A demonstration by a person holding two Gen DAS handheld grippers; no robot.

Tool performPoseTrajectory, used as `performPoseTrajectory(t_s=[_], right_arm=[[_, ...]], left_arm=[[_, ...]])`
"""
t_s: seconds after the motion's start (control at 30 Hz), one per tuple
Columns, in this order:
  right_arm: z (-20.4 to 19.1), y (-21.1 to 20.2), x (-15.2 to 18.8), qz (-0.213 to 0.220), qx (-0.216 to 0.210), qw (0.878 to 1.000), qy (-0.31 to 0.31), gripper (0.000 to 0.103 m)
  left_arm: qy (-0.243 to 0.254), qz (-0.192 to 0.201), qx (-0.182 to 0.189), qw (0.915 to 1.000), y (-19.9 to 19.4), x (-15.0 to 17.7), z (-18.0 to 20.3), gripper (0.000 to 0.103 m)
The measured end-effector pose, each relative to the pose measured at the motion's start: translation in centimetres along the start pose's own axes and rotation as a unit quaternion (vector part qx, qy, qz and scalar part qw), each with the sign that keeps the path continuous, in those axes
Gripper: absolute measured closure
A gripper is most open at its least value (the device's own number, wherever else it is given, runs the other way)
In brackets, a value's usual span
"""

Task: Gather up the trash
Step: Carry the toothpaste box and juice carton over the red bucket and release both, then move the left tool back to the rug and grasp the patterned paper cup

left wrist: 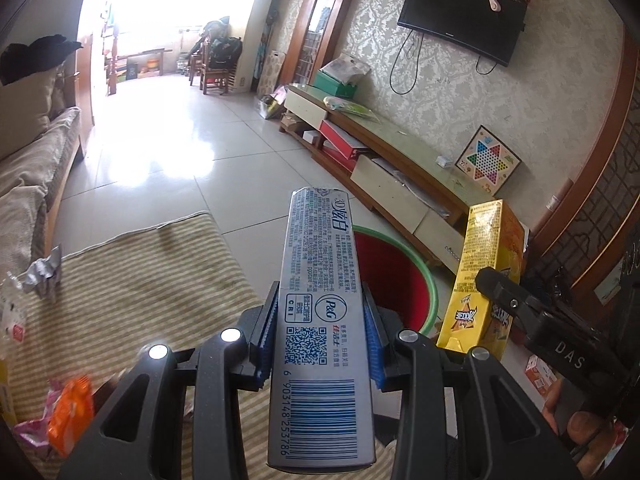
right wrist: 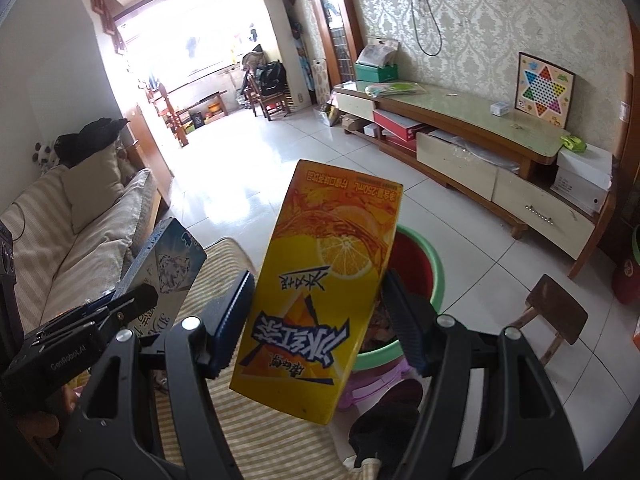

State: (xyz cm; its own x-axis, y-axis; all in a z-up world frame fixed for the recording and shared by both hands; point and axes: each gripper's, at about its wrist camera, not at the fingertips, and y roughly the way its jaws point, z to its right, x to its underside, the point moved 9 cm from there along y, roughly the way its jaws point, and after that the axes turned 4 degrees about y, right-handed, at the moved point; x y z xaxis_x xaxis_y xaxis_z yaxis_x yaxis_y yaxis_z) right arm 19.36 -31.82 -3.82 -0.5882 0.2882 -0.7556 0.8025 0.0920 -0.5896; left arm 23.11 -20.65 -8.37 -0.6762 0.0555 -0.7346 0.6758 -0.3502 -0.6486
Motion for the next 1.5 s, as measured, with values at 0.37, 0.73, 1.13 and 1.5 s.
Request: performPoseTrajectory(t_s=[0.37, 0.73, 1.13, 1.5], right_arm=[[5.4, 6.0, -1.2, -0.021, -0.014, 0.999, 0.030, 0.039], [6.8, 8.9, -1.2, -0.032, -0.013, 0.999, 0.036, 0.033], [4.9, 5.7, -1.4, -0.009, -0.003, 1.000, 0.016, 0.024], [-5.9, 2.2, 4.0, -0.046, -0.078, 0.994, -0.059, 0.017]], left_arm=[[0.033, -0.031, 0.033, 0.9984, 7.9, -2.1, 4.7, 0.069], [0.036, -0.048, 0.029, 0.9978, 11.1, -2.3, 6.1, 0.034], [0.017, -0.006, -0.003, 0.9998, 4.8, -1.9, 2.1, 0.026], [-0.073, -0.001, -0.151, 0.9858, -7.5, 7.4, -14.3, 0.025]])
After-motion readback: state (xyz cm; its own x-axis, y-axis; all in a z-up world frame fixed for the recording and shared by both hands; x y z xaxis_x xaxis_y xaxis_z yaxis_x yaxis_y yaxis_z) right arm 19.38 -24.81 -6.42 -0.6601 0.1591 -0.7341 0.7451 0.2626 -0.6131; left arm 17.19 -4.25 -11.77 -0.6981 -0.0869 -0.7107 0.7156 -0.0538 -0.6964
